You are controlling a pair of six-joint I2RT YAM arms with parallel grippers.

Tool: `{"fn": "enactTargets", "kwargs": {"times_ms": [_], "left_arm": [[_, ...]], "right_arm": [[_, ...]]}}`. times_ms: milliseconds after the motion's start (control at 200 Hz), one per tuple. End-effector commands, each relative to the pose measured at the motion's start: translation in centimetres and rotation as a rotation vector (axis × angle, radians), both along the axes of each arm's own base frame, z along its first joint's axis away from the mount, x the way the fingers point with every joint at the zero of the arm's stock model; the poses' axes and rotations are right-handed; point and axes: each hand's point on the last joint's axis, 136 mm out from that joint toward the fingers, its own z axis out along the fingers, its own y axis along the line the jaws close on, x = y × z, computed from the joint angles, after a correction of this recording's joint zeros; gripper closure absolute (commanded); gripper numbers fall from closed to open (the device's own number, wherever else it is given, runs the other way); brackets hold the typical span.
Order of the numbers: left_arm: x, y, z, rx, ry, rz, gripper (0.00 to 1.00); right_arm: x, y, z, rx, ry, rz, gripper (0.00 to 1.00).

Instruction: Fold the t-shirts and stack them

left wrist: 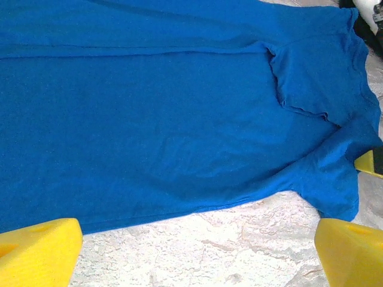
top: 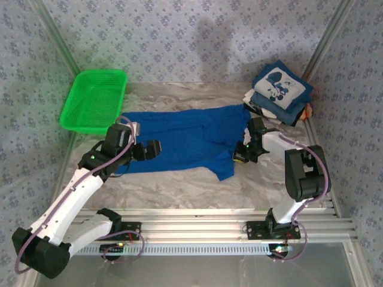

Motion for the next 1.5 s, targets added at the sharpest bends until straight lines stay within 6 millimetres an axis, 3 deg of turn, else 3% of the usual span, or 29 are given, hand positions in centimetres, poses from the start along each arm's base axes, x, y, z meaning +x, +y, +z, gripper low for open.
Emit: {"fn": "enactTargets", "kwargs": {"times_ms": [0,355,595,959,1059,1134,1269,1499], "left_arm": [[-0.7,0.6,-0.8,0.018,0.014,0.014,0.00],[-0.9,0.7,-1.7,0.026,0.030,0.015,0.00],[-1.0,0.6,-2.0,0.030,0.038,0.001,0.00],[-1.9,1.3,-2.7,0.040,0.049,0.017,0.00],[-2.1,1.4,-2.8,0.039,0.050,0.021,0.00],[-2.0,1.4,-2.6,0.037,0.045,0.022,0.00],[-2.4,1.7,-2.7,0.052,0.059,0.022,0.00],[-2.0,1.6,-2.4,0.037,0.046,0.039,0.00]], "right_arm": [[-1.6,0.8,1.9,0.023,0.031,0.028,0.96],[-4.4,3.7,5.4,0.114,0.109,0.081,1.00],[-1.3,5.5,7.0,0.165,0.131,0.111,0.99],[1.0,7.0,3.5,0.086,0.231,0.193,0.97],[1.7,7.5,2.6,0.077,0.231,0.193,0.88],[2.1,7.8,2.5,0.081,0.207,0.192,0.76],[2.2,7.8,4.8,0.098,0.105,0.201,0.60],[1.0,3.7,7.7,0.141,-0.013,0.114,0.56]]}}
